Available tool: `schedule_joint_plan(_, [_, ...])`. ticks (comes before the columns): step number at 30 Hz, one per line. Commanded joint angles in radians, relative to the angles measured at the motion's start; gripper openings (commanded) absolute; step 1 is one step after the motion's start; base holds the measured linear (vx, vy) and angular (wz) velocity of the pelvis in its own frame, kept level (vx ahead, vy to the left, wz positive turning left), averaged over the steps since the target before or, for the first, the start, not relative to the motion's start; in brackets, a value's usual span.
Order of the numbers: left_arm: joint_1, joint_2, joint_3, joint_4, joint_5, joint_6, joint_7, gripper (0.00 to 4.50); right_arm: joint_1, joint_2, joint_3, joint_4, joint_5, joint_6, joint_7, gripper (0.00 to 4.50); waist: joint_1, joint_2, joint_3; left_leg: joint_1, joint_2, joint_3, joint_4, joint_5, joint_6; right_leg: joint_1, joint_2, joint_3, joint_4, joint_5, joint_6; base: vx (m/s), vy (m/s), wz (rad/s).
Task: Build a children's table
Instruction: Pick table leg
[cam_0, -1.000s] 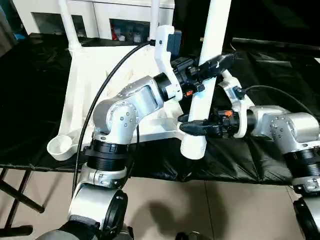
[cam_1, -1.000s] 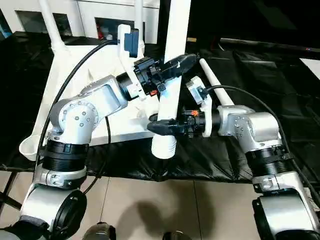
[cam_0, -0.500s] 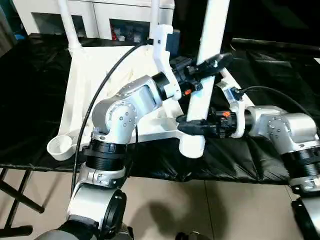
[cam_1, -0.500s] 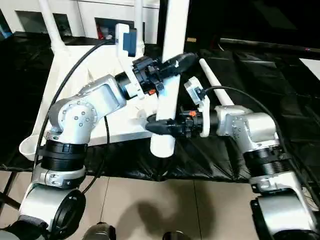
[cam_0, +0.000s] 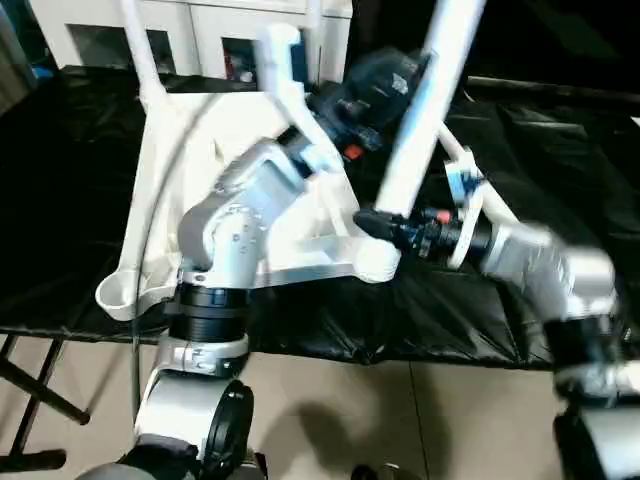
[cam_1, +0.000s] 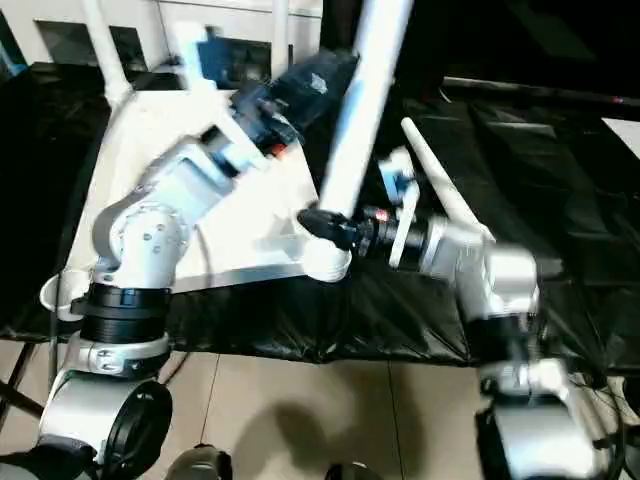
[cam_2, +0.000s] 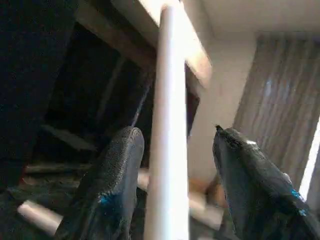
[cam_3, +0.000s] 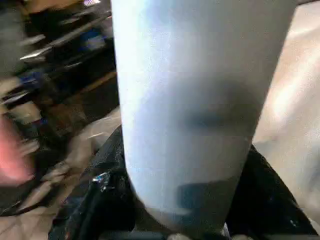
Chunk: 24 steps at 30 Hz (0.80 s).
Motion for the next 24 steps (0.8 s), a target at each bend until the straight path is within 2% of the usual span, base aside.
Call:
schedule_joint_plan(1, [0.035, 0.090, -0.117, 0.079, 0.142, -0.044, -0.064, 2.55, 0.002, 0.006, -0.054, -0.015, -0.060, -0.098, -0.140, 1.90, -0.002, 0.005, -0.101, 0.030, 0.019, -0.008, -0.073, -0.218, -0.024, 0.050, -0.073, 0.037, -0.081, -0.349, -0.128, 0.000, 0.000, 0.00])
schedule_joint_plan(2, [0.040, 0.117, -0.148, 0.099, 0.178, -0.061, -0.077, 2.55, 0.004, 0.008, -0.059, -0.010, -0.075, -0.119, -0.167, 1.90, -0.005, 0.003, -0.100, 0.030, 0.018, -0.009, -0.075, -0.221, -0.027, 0.048, -0.072, 0.036, -0.084, -0.366, -0.113, 0.000, 0.000, 0.00])
schedule_joint_plan(4, [0.058, 0.217, -0.270, 0.233, 0.346, -0.148, -0.087, 2.55, 0.008, 0.003, -0.089, 0.033, -0.122, -0.207, -0.261, 1.90, -0.010, 0.008, -0.100, 0.037, 0.016, -0.007, -0.076, -0.253, -0.044, 0.043, -0.070, 0.039, -0.089, -0.414, -0.077, 0.000, 0.000, 0.00])
schedule_joint_plan(5, [0.061, 0.235, -0.296, 0.268, 0.382, -0.172, -0.083, 2.55, 0.013, 0.001, -0.093, 0.032, -0.127, -0.225, -0.266, 1.89, -0.012, 0.010, -0.101, 0.037, 0.016, -0.010, -0.078, -0.268, -0.052, 0.043, -0.070, 0.038, -0.089, -0.426, -0.067, 0.000, 0.000, 0.00])
schedule_joint_plan(6, [0.065, 0.246, -0.317, 0.303, 0.410, -0.193, -0.084, 2.55, 0.021, 0.009, -0.111, 0.024, -0.117, -0.226, -0.276, 1.89, -0.014, 0.007, -0.100, 0.036, 0.015, -0.009, -0.078, -0.270, -0.053, 0.044, -0.069, 0.038, -0.089, -0.421, -0.065, 0.000, 0.000, 0.00])
schedule_joint_plan(7, [0.068, 0.251, -0.328, 0.322, 0.425, -0.205, -0.086, 2.55, 0.025, 0.013, -0.122, 0.020, -0.111, -0.226, -0.282, 1.89, -0.013, 0.010, -0.101, 0.037, 0.015, -0.008, -0.078, -0.270, -0.049, 0.044, -0.071, 0.039, -0.088, -0.407, -0.076, 0.000, 0.000, 0.00])
schedule_joint_plan(8, [0.080, 0.258, -0.351, 0.353, 0.442, -0.223, -0.120, 2.55, 0.039, 0.018, -0.134, 0.000, -0.101, -0.221, -0.281, 1.89, -0.012, 0.011, -0.104, 0.035, 0.019, -0.010, -0.079, -0.261, -0.047, 0.049, -0.074, 0.039, -0.083, -0.372, -0.101, 0.000, 0.000, 0.00])
schedule_joint_plan(9, [0.086, 0.258, -0.359, 0.364, 0.443, -0.226, -0.140, 2.55, 0.047, 0.018, -0.134, -0.009, -0.101, -0.224, -0.278, 1.89, -0.010, 0.014, -0.103, 0.038, 0.021, -0.008, -0.078, -0.259, -0.042, 0.045, -0.074, 0.041, -0.080, -0.336, -0.126, 0.000, 0.000, 0.00])
schedule_joint_plan(10, [0.086, 0.258, -0.359, 0.364, 0.443, -0.226, -0.140, 2.55, 0.047, 0.018, -0.134, -0.009, -0.101, -0.224, -0.278, 1.89, -0.010, 0.014, -0.103, 0.038, 0.021, -0.008, -0.078, -0.259, -0.042, 0.045, -0.074, 0.041, -0.080, -0.336, -0.126, 0.000, 0.000, 0.00])
schedule_joint_plan(11, [0.097, 0.255, -0.368, 0.378, 0.434, -0.218, -0.177, 2.55, 0.059, 0.018, -0.131, -0.017, -0.101, -0.227, -0.275, 1.89, -0.008, 0.017, -0.106, 0.033, 0.021, -0.008, -0.077, -0.245, -0.037, 0.052, -0.076, 0.041, -0.071, -0.278, -0.164, 0.000, 0.000, 0.00])
schedule_joint_plan(12, [0.097, 0.255, -0.368, 0.378, 0.434, -0.218, -0.177, 2.55, 0.059, 0.018, -0.131, -0.017, -0.101, -0.227, -0.275, 1.89, -0.008, 0.017, -0.106, 0.033, 0.021, -0.008, -0.077, -0.245, -0.037, 0.052, -0.076, 0.041, -0.071, -0.278, -0.164, 0.000, 0.000, 0.00])
schedule_joint_plan(13, [0.099, 0.257, -0.381, 0.396, 0.439, -0.226, -0.197, 2.55, 0.064, 0.020, -0.126, -0.017, -0.110, -0.234, -0.282, 1.89, -0.008, 0.015, -0.104, 0.033, 0.019, -0.006, -0.076, -0.254, -0.032, 0.052, -0.076, 0.041, -0.073, -0.273, -0.180, 0.000, 0.000, 0.00])
schedule_joint_plan(14, [0.096, 0.262, -0.399, 0.429, 0.449, -0.242, -0.230, 2.55, 0.070, 0.023, -0.118, -0.018, -0.116, -0.240, -0.283, 1.89, -0.007, 0.016, -0.104, 0.032, 0.018, -0.006, -0.076, -0.255, -0.029, 0.053, -0.077, 0.042, -0.074, -0.281, -0.180, 0.000, 0.000, 0.00])
schedule_joint_plan(15, [0.096, 0.262, -0.399, 0.429, 0.449, -0.242, -0.230, 2.28, 0.070, 0.023, -0.118, -0.018, -0.116, -0.240, -0.283, 1.89, -0.008, 0.016, -0.104, 0.033, 0.018, -0.005, -0.076, -0.257, -0.028, 0.053, -0.077, 0.042, -0.075, -0.288, -0.178, 0.000, 0.000, 0.00])
schedule_joint_plan(16, [0.090, 0.265, -0.406, 0.457, 0.455, -0.262, -0.245, 2.21, 0.072, 0.026, -0.114, -0.018, -0.119, -0.250, -0.289, 1.89, -0.008, 0.015, -0.104, 0.032, 0.017, -0.005, -0.075, -0.258, -0.026, 0.053, -0.077, 0.041, -0.077, -0.299, -0.173, 0.000, 0.000, 0.00])
schedule_joint_plan(17, [0.080, 0.267, -0.411, 0.489, 0.460, -0.276, -0.264, 2.21, 0.072, 0.030, -0.112, -0.014, -0.120, -0.259, -0.293, 1.89, -0.010, 0.018, -0.104, 0.033, 0.019, -0.006, -0.076, -0.264, -0.028, 0.052, -0.077, 0.042, -0.076, -0.308, -0.170, 0.000, 0.000, 0.00])
schedule_joint_plan(19, [0.062, 0.277, -0.425, 0.554, 0.480, -0.320, -0.312, 2.15, 0.072, 0.033, -0.105, -0.002, -0.131, -0.283, -0.297, 1.89, -0.012, 0.017, -0.103, 0.033, 0.015, -0.007, -0.077, -0.276, -0.028, 0.051, -0.076, 0.040, -0.083, -0.337, -0.157, 0.000, 0.000, 0.00])
schedule_joint_plan(20, [0.057, 0.287, -0.434, 0.571, 0.489, -0.330, -0.336, 2.01, 0.071, 0.034, -0.104, 0.002, -0.132, -0.287, -0.294, 1.89, -0.014, 0.017, -0.104, 0.032, 0.017, -0.008, -0.078, -0.277, -0.031, 0.053, -0.077, 0.040, -0.080, -0.334, -0.158, 0.000, 0.000, 0.00])
schedule_joint_plan(21, [0.051, 0.295, -0.437, 0.589, 0.499, -0.341, -0.359, 1.84, 0.071, 0.034, -0.101, 0.001, -0.135, -0.287, -0.289, 1.89, -0.015, 0.023, -0.102, 0.035, 0.019, -0.010, -0.079, -0.290, -0.035, 0.050, -0.078, 0.041, -0.079, -0.339, -0.165, 0.000, 0.000, 0.00])
schedule_joint_plan(22, [0.047, 0.299, -0.438, 0.598, 0.504, -0.345, -0.372, 1.77, 0.070, 0.034, -0.100, -0.001, -0.136, -0.285, -0.286, 1.89, -0.020, 0.021, -0.101, 0.038, 0.019, -0.009, -0.079, -0.306, -0.036, 0.048, -0.077, 0.040, -0.082, -0.348, -0.168, 0.000, 0.000, 0.00])
schedule_joint_plan(23, [0.040, 0.307, -0.440, 0.615, 0.512, -0.358, -0.382, 1.77, 0.071, 0.034, -0.096, -0.006, -0.137, -0.285, -0.279, 1.89, -0.021, 0.025, -0.100, 0.038, 0.019, -0.010, -0.079, -0.314, -0.037, 0.049, -0.079, 0.041, -0.082, -0.353, -0.173, 0.000, 0.000, 0.00])
schedule_joint_plan(24, [0.033, 0.311, -0.441, 0.631, 0.518, -0.366, -0.390, 1.78, 0.071, 0.033, -0.091, -0.010, -0.138, -0.284, -0.272, 1.89, -0.022, 0.023, -0.101, 0.038, 0.019, -0.010, -0.079, -0.316, -0.035, 0.049, -0.078, 0.040, -0.084, -0.355, -0.173, 0.000, 0.000, 0.00])
